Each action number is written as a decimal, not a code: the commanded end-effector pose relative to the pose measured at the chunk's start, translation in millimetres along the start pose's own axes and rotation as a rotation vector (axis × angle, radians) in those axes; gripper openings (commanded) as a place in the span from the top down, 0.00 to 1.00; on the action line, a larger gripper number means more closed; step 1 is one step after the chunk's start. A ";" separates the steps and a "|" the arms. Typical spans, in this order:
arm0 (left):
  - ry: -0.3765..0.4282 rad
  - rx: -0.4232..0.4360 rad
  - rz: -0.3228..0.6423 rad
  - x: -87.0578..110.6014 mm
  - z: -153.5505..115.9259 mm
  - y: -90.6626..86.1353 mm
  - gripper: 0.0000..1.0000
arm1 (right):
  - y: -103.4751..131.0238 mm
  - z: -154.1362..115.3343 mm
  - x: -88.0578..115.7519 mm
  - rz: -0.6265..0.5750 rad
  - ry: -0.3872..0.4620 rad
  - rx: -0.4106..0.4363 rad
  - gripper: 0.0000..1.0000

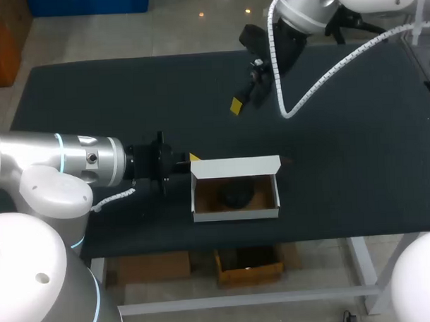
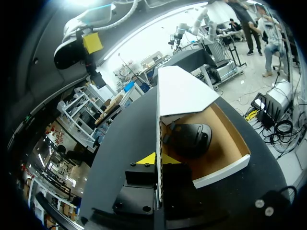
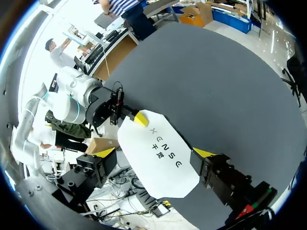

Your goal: Assemble the packaging by folding the flat box into shape, placing the metal phone stand inside, and closing the box properly

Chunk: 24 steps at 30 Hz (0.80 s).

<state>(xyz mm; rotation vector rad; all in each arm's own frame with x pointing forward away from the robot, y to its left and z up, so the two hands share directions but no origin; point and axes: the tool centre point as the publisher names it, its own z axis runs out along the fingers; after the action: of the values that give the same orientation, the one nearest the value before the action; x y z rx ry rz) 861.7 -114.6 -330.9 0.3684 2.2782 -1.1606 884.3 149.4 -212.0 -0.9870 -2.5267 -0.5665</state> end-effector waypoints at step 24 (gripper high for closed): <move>-0.005 0.001 0.001 2.8 1.9 1.4 1.00 | -58.7 8.4 -22.0 0.679 -0.093 0.021 0.00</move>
<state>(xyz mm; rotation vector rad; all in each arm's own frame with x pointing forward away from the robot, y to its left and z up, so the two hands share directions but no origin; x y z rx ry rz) 861.4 -114.7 -330.7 0.3677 2.2787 -1.1596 862.6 100.3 -244.7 -1.7465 -2.0430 -0.2650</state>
